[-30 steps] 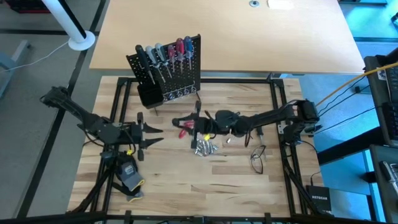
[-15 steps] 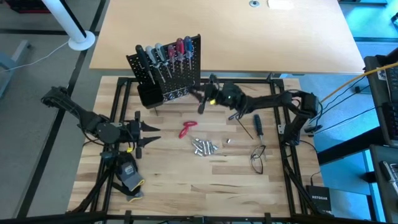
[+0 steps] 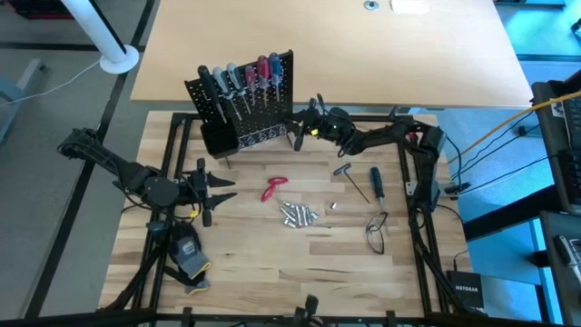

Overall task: Hang tools onto peg board
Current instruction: Hang the black screwdriver onto the peg board

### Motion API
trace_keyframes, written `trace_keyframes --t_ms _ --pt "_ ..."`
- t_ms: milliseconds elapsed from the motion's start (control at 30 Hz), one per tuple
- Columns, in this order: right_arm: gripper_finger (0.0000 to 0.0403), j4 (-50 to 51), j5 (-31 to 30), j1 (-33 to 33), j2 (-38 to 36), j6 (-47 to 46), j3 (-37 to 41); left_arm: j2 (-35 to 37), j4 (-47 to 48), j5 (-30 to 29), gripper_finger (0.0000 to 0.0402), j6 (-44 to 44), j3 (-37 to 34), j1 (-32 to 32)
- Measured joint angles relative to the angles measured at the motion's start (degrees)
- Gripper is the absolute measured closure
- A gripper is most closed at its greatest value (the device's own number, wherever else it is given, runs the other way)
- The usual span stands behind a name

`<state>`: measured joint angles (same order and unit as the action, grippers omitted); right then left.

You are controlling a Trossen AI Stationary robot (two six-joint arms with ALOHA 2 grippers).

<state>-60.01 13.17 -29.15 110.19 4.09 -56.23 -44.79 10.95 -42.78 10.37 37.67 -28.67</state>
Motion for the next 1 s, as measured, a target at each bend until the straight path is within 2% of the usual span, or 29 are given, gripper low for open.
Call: trace_keyframes --t_ms 367,700,1000 --pt "0.0325 0.55 0.52 -0.13 4.18 0.62 -0.04 -0.23 -1.42 -0.27 0.0274 -0.10 -0.02 1.18" --pt "0.0324 1.66 0.66 -0.13 4.57 0.71 -0.04 -1.58 -1.39 -0.28 0.0274 -0.24 -0.04 1.29" --pt "0.0292 6.12 -1.47 -0.13 4.58 0.72 -0.04 -3.26 -1.41 -0.28 0.0274 -0.11 -0.04 1.29"
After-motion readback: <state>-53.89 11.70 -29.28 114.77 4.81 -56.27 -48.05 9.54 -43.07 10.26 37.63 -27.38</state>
